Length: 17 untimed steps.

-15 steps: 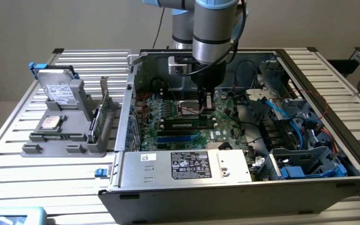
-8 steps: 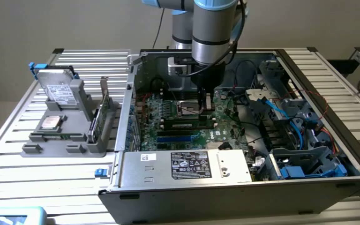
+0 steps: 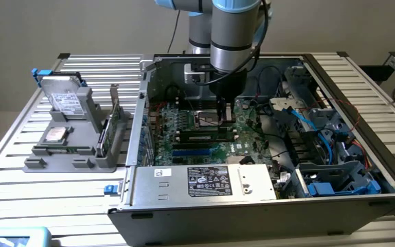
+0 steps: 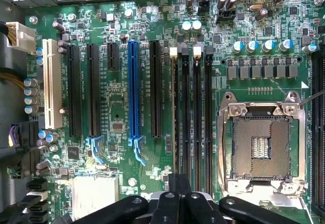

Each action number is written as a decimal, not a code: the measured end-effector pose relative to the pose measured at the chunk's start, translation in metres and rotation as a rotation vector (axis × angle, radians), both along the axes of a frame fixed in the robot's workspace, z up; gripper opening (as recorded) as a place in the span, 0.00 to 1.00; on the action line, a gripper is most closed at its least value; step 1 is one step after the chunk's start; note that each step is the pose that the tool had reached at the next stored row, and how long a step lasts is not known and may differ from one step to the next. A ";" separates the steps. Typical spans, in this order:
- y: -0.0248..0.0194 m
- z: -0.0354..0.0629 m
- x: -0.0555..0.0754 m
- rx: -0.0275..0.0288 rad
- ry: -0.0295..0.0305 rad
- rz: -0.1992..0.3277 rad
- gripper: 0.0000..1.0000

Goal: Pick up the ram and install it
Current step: 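Press down the ram until it locks into place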

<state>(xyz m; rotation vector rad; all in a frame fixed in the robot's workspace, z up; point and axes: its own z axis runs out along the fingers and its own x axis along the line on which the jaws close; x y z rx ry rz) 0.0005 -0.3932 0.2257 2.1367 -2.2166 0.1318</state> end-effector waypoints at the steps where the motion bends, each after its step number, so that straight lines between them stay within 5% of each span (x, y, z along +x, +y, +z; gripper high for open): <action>1: 0.0000 -0.0002 0.000 -0.0001 0.0000 0.000 0.11; 5: 0.0001 0.0006 -0.001 0.0010 0.0002 0.000 0.11; 8: 0.0000 0.0111 -0.005 0.0003 0.0000 0.000 0.11; 17: 0.0000 0.0157 -0.044 0.0007 0.0000 0.000 0.11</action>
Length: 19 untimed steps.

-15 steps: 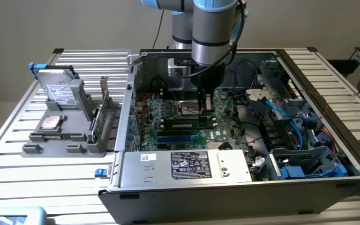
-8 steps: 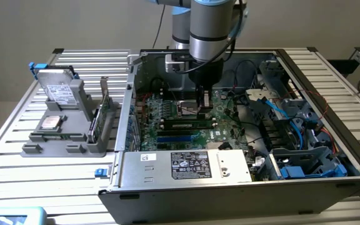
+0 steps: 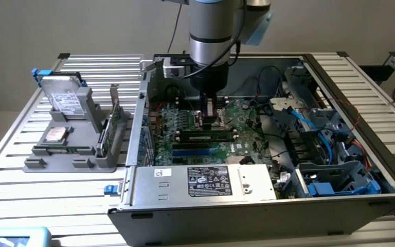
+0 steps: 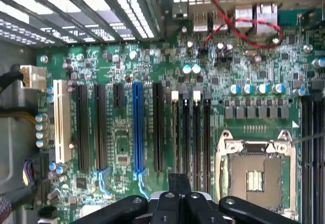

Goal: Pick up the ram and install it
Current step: 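Press down the ram until it locks into place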

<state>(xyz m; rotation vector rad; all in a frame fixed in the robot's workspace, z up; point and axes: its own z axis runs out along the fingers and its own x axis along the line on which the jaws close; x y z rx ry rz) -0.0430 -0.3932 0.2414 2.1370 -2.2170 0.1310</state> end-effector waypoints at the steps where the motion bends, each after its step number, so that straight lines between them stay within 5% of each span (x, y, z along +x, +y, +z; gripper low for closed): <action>1: 0.0000 0.0000 -0.004 -0.0001 0.0000 0.000 0.11; 4: 0.0001 -0.0012 -0.014 0.0003 -0.0001 0.000 0.11; 13: 0.0000 -0.0085 -0.017 0.0001 -0.0004 0.000 0.11; 19: 0.0000 -0.0119 -0.017 0.0000 0.0083 0.000 0.11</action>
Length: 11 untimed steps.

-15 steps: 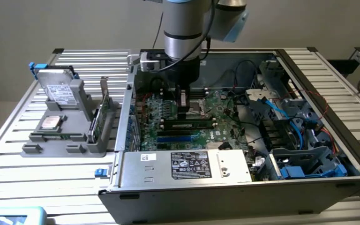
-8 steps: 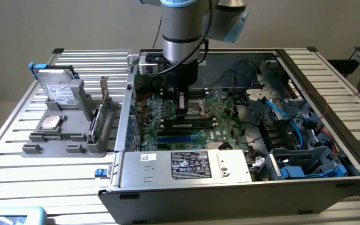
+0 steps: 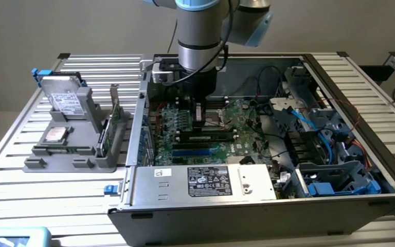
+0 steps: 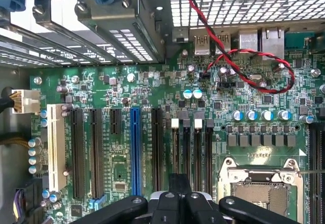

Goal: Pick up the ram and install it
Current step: 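Press down the ram until it locks into place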

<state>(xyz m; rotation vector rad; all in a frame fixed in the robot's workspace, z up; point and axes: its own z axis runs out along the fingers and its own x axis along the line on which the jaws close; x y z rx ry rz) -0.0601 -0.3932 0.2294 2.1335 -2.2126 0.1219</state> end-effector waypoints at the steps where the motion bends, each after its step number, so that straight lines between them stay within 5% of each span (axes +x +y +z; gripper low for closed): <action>1: 0.0000 -0.0003 0.000 0.0001 0.0002 0.000 0.11; 11: 0.0000 -0.0056 0.000 0.0004 0.0004 0.000 0.11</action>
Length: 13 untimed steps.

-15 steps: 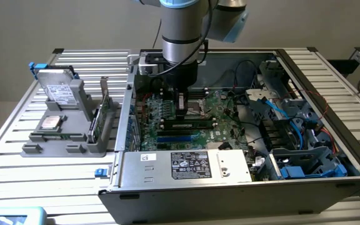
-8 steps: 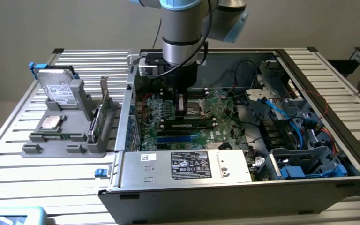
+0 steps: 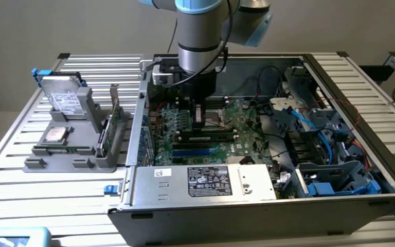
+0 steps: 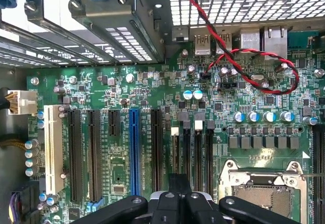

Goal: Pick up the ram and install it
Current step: 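Press down the ram until it locks into place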

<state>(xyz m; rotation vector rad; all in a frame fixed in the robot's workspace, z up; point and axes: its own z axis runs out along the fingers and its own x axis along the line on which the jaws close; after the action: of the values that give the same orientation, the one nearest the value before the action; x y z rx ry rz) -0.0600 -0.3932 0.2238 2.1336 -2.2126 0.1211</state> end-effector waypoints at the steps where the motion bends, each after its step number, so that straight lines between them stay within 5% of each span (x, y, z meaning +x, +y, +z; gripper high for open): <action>1: 0.0002 0.0015 0.000 0.0016 -0.0010 0.000 0.11; 13: -0.0012 0.0200 0.026 0.0001 0.0018 0.000 0.11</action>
<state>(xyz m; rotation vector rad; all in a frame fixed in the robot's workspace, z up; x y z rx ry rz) -0.0342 -0.3944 0.2439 2.1329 -2.2117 0.1191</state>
